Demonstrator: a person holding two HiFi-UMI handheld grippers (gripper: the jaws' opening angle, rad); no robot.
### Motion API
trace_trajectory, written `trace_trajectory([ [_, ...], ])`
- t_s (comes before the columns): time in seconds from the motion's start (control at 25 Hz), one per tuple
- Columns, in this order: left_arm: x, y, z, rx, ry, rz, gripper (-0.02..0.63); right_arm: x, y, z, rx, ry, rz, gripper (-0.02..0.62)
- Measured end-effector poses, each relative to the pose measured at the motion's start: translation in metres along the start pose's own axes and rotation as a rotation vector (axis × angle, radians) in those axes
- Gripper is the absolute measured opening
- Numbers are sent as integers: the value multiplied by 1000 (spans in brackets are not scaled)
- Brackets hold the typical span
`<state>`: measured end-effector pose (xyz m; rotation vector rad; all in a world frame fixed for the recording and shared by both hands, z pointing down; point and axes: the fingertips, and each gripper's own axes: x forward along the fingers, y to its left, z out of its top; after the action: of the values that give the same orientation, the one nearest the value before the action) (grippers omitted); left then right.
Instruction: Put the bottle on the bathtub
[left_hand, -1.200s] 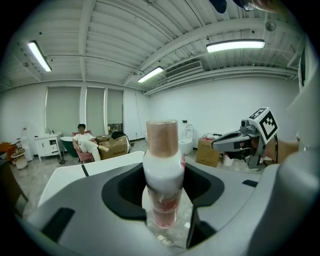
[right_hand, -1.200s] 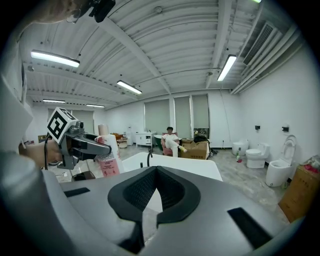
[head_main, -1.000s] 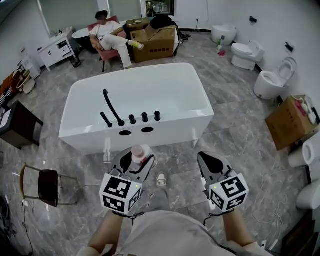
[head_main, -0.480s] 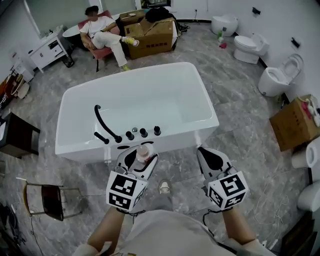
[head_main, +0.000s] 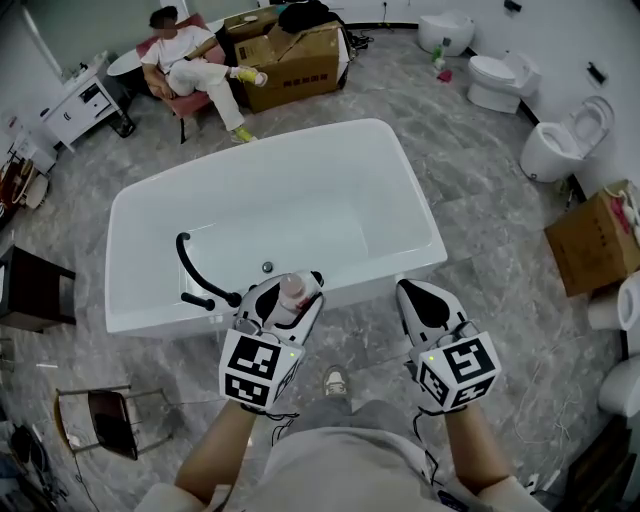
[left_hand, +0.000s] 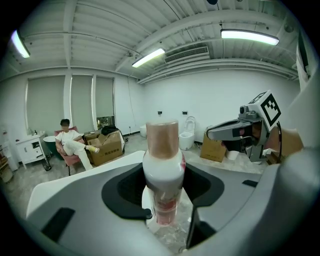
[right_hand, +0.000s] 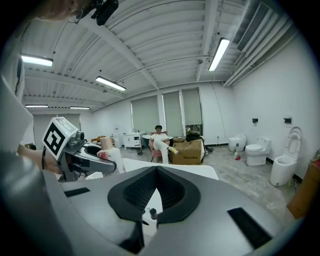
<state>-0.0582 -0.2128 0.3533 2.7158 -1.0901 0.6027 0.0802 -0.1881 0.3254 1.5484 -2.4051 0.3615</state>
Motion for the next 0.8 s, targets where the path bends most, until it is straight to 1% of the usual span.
trace_trajectory([
  [0.24, 42, 11, -1, -5, -73, 0, 227, 27, -24, -7, -10, 12, -21, 29],
  [0.4, 73, 17, -12, -31, -78, 23, 227, 48, -39, -20, -9, 26, -8, 29],
  [0.6, 111, 21, -33, -56, -102, 81, 227, 71, -52, -46, 1, 36, 51, 29],
  [0.8, 150, 22, -63, -91, -69, 123, 227, 94, -72, -85, 32, 77, 80, 29],
])
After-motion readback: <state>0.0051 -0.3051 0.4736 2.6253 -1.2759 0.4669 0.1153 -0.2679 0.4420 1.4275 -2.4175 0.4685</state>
